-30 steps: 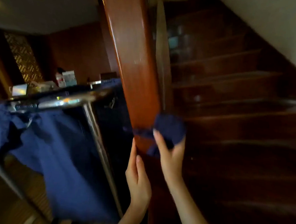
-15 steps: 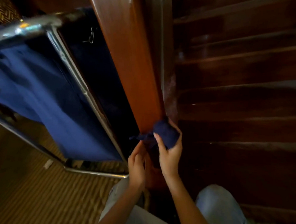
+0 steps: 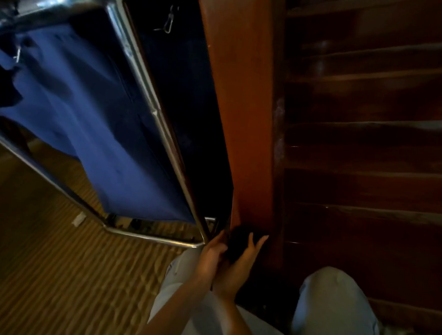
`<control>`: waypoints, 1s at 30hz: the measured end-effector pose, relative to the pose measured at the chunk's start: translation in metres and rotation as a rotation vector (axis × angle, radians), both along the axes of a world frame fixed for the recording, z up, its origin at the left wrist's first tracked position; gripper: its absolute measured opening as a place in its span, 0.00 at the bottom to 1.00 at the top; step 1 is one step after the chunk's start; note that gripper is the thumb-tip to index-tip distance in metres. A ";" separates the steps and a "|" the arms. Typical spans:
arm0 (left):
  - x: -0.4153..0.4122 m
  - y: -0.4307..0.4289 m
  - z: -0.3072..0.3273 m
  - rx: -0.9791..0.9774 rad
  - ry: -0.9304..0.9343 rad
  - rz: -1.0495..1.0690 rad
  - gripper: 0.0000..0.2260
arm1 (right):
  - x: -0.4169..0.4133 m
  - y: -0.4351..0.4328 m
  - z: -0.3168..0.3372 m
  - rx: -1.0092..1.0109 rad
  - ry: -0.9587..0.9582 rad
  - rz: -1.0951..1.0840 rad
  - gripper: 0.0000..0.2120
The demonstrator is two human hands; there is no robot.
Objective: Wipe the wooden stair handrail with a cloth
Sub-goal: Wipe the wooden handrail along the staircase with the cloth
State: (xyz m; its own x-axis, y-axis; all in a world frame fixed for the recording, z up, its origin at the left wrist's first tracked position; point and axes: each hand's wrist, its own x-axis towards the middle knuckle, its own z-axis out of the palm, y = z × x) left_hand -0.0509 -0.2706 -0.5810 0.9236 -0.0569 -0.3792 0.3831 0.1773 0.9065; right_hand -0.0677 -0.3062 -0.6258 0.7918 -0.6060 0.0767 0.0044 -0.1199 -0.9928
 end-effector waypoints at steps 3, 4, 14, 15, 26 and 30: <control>0.000 0.019 -0.007 -0.082 0.072 0.080 0.20 | -0.006 0.011 -0.012 -0.056 0.007 0.098 0.29; -0.001 0.023 -0.010 -0.090 0.087 0.098 0.19 | -0.007 0.012 -0.014 -0.107 0.021 0.112 0.29; 0.003 0.048 0.004 -0.109 -0.013 0.269 0.14 | 0.006 0.005 0.030 0.152 0.288 0.398 0.22; 0.007 0.049 0.009 -0.072 -0.069 0.274 0.13 | 0.017 0.001 0.042 0.260 0.264 0.434 0.20; 0.064 0.056 0.108 0.207 -0.343 0.283 0.07 | 0.104 -0.017 0.177 0.684 0.317 0.709 0.16; 0.049 0.062 0.145 0.233 -0.272 0.335 0.07 | 0.090 -0.011 0.219 0.749 0.444 0.681 0.24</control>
